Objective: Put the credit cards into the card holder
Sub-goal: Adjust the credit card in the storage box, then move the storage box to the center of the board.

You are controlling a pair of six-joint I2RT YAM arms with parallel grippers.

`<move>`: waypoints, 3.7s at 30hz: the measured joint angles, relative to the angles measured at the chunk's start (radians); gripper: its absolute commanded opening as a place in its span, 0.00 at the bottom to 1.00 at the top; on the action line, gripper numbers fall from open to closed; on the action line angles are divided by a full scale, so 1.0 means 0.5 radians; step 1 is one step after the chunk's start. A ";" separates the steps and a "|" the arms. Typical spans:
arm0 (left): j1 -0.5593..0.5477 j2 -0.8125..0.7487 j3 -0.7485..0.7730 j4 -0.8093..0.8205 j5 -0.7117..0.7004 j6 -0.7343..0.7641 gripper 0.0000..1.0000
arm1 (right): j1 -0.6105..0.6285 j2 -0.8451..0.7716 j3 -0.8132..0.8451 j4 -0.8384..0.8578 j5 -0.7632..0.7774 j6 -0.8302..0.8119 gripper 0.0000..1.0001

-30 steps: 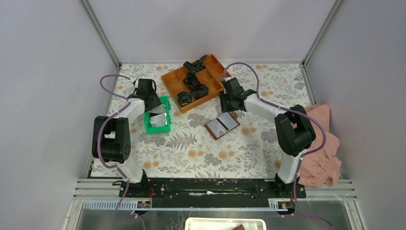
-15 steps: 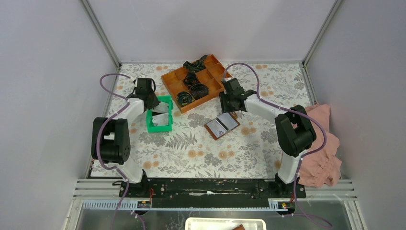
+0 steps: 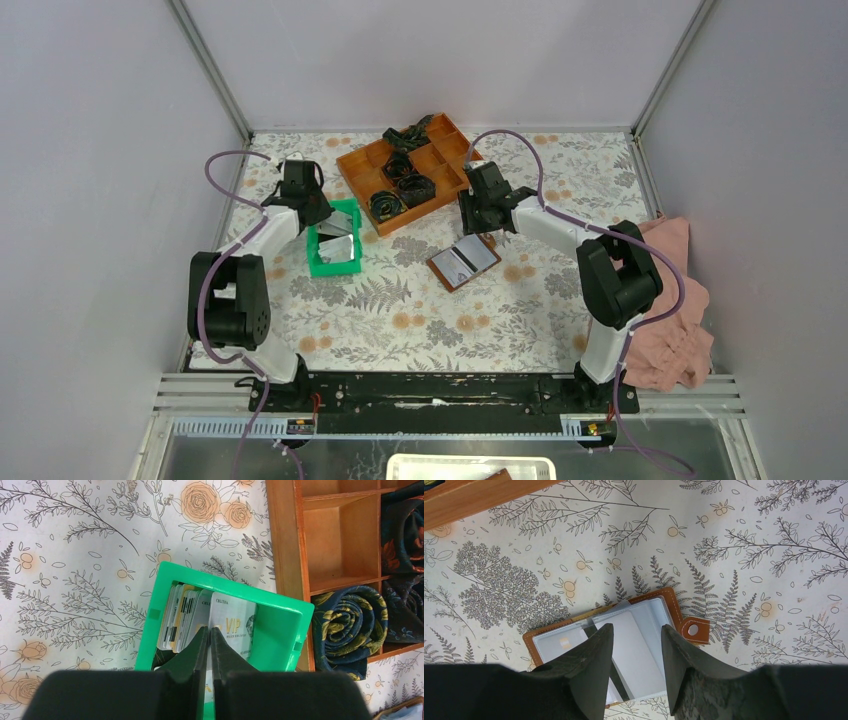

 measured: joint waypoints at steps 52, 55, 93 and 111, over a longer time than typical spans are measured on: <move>-0.053 -0.159 -0.071 -0.038 0.011 0.007 0.19 | 0.005 -0.024 -0.068 0.018 -0.001 0.011 0.48; -0.065 -0.159 -0.072 -0.038 0.026 0.007 0.20 | 0.005 -0.024 -0.068 0.018 -0.001 0.011 0.48; -0.053 -0.289 -0.295 -0.081 -0.442 -0.151 0.40 | 0.423 -0.065 0.154 0.007 0.047 -0.066 0.48; -0.070 -0.507 -0.604 0.034 -0.420 -0.307 0.02 | 0.552 -0.064 0.154 0.000 0.071 -0.065 0.48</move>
